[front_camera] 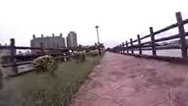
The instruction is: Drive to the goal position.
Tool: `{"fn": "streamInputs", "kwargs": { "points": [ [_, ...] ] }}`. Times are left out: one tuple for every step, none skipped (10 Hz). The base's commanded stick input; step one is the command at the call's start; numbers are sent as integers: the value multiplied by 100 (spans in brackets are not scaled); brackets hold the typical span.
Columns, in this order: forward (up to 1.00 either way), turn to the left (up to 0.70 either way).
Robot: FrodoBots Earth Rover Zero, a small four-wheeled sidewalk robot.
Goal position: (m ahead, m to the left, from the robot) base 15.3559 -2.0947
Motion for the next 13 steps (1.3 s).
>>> {"fn": "streamInputs", "kwargs": {
  "points": [
    [100, -35],
    [100, -40],
    [100, -40],
    [100, -40],
    [100, -40],
    [100, -32],
    [100, -4],
    [100, 0],
    [100, -2],
    [100, -17],
    [100, -36],
    [100, -9],
    [100, 0]
  ]
}}
